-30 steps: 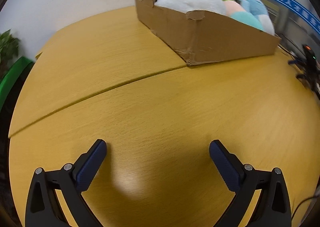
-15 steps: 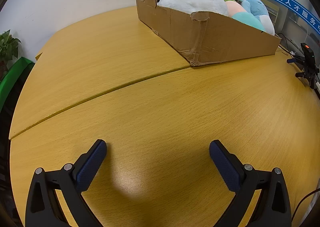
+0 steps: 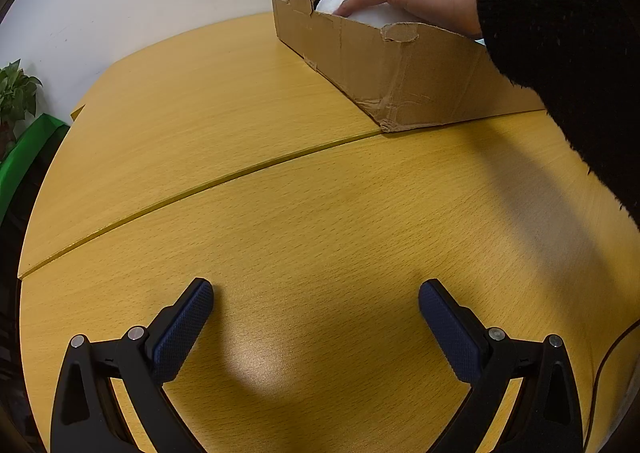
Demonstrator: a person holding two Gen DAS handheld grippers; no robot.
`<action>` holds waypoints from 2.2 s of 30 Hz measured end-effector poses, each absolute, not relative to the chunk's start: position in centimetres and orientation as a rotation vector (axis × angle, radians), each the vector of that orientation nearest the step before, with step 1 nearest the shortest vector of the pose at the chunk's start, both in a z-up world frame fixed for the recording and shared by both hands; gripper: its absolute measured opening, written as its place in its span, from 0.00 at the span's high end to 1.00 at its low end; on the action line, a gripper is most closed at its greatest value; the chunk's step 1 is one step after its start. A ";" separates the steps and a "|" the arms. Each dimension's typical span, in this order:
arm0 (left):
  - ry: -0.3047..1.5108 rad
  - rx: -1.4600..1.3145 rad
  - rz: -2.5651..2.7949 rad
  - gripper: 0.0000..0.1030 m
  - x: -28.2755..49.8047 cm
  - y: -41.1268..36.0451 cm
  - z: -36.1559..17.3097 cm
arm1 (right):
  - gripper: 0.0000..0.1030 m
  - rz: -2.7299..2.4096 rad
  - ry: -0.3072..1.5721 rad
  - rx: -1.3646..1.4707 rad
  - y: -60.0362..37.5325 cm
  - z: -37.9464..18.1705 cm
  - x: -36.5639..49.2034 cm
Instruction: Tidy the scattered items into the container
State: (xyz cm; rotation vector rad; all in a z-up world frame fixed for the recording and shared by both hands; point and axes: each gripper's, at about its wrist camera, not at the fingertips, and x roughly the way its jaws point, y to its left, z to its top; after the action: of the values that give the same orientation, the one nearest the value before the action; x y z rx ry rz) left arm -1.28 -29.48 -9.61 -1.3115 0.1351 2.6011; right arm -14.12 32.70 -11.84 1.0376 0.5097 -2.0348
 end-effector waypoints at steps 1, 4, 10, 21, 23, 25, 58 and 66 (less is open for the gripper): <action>0.135 -1.312 2.601 0.00 -1.3 -29.5 -9.6 | 0.00 -2.034 0.510 1.037 32.7 -11.8 -14.2; 0.136 -1.312 2.601 0.00 -1.3 -29.5 -9.6 | 0.00 -2.034 0.510 1.037 32.7 -11.8 -14.2; 0.138 -1.312 2.600 0.00 -1.3 -29.5 -9.6 | 0.00 -2.035 0.509 1.037 32.7 -11.9 -14.2; 0.141 -1.315 2.599 0.00 -1.7 -29.4 -9.9 | 0.00 -2.036 0.509 1.035 32.7 -12.0 -14.2; 0.142 -1.316 2.599 0.00 -1.7 -29.4 -9.9 | 0.00 -2.037 0.509 1.034 32.7 -12.0 -14.2; 0.141 -1.316 2.599 0.00 -1.7 -29.4 -9.9 | 0.00 -2.037 0.509 1.034 32.7 -12.0 -14.2; 0.137 -1.321 2.611 0.00 -1.7 -29.3 -9.9 | 0.00 -2.037 0.509 1.035 32.7 -11.9 -14.5; 0.136 -1.321 2.611 0.00 -1.7 -29.3 -9.9 | 0.00 -2.038 0.509 1.035 32.7 -11.9 -14.5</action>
State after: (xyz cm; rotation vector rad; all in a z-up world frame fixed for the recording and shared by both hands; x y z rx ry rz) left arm -1.68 -29.28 -9.86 -1.3214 0.1364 2.6113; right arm -14.52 32.74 -11.87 1.0350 0.5086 -2.0378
